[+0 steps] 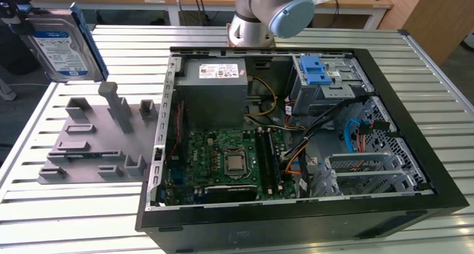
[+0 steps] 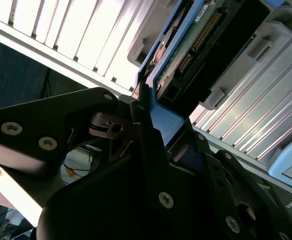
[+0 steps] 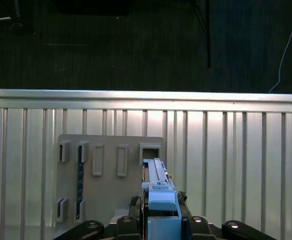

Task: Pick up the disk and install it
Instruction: 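Pick up the disk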

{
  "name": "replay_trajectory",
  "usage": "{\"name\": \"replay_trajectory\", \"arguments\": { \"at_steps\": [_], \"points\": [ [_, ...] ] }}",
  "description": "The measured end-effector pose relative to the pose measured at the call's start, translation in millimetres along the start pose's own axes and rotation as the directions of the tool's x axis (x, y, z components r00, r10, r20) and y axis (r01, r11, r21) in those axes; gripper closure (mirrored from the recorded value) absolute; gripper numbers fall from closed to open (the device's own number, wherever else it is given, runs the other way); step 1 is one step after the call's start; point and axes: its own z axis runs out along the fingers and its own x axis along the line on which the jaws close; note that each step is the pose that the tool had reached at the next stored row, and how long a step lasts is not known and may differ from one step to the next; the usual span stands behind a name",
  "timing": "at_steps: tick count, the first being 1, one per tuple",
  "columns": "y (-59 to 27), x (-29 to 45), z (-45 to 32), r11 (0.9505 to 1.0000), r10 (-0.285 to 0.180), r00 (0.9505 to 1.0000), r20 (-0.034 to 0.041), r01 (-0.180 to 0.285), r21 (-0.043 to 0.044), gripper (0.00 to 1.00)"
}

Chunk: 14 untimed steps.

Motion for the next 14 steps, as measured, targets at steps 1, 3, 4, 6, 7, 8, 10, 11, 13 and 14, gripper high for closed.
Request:
{"name": "replay_trajectory", "arguments": {
  "at_steps": [1, 3, 4, 6, 7, 8, 10, 11, 13, 14],
  "points": [
    [0.0, 0.0, -0.5, 1.0, -0.001, 1.0, 0.0003, 0.001, 0.0001, 0.64],
    [-0.1, -0.1, -3.0, 1.0, -0.002, 1.0, 0.0008, 0.002, -0.0001, 0.64],
    [-0.1, -0.1, -4.5, 1.0, -0.003, 1.0, 0.0011, 0.003, -0.0002, 0.64],
    [0.0, -0.1, -7.9, 1.0, -0.003, 1.0, 0.0019, 0.003, -0.0001, 0.64],
    [0.0, -0.2, -9.8, 1.0, -0.003, 1.0, 0.0021, 0.003, 0.0001, 0.64],
    [0.0, -0.2, -11.7, 1.0, -0.003, 1.0, 0.0024, 0.003, 0.0, 0.64],
    [0.0, -0.2, -15.7, 1.0, -0.003, 1.0, 0.0028, 0.003, 0.0, 0.64],
    [0.0, -0.2, -17.7, 1.0, -0.003, 1.0, 0.0029, 0.003, -0.0001, 0.64],
    [0.1, -0.3, -21.7, 1.0, -0.003, 1.0, 0.0031, 0.003, -0.0001, 0.64],
    [0.1, -0.3, -23.6, 1.0, -0.003, 1.0, 0.0033, 0.003, 0.0, 0.64]
  ]
}}
